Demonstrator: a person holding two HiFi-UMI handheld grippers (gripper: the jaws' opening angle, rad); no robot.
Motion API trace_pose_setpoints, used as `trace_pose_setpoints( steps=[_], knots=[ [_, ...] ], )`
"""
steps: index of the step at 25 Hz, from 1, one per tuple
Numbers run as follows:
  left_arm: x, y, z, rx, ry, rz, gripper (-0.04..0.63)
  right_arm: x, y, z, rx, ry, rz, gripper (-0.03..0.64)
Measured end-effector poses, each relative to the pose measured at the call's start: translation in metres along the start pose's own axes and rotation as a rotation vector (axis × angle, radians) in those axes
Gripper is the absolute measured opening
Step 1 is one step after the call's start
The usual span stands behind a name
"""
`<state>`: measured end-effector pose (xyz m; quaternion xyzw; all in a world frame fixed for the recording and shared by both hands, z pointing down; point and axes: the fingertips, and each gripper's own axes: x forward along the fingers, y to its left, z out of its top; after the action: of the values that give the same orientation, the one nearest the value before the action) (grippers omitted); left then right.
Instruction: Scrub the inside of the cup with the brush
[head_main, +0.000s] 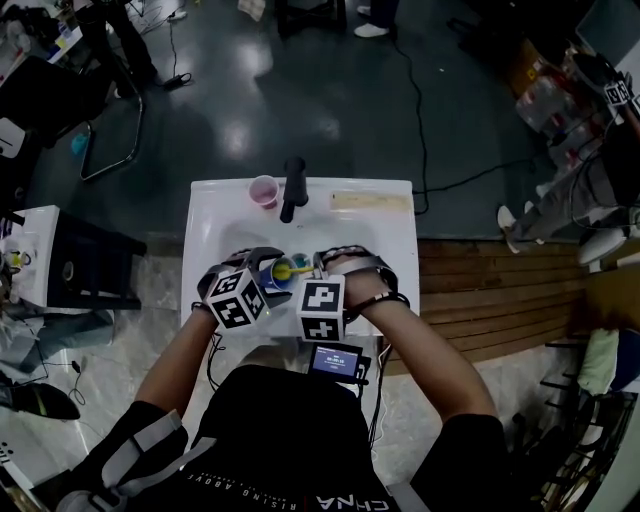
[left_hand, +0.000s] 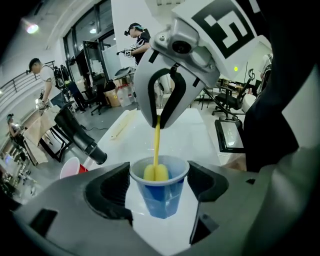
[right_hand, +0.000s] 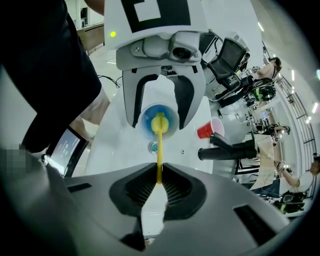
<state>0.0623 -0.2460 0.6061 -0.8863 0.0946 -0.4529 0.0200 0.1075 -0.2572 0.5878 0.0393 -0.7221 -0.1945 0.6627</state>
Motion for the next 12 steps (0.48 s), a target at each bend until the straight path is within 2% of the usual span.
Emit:
trace_pose_setpoints(
  steps=[6, 12],
  knots=[
    [0.001, 0.000, 0.003, 0.010, -0.001, -0.003, 0.362, 0.005, 0.015, 0.011, -0.027, -0.012, 0.038, 0.041],
    [0.003, -0.001, -0.003, 0.013, 0.016, -0.006, 0.362, -0.001, 0.019, 0.024, -0.004, -0.065, 0.046, 0.041]
  ],
)
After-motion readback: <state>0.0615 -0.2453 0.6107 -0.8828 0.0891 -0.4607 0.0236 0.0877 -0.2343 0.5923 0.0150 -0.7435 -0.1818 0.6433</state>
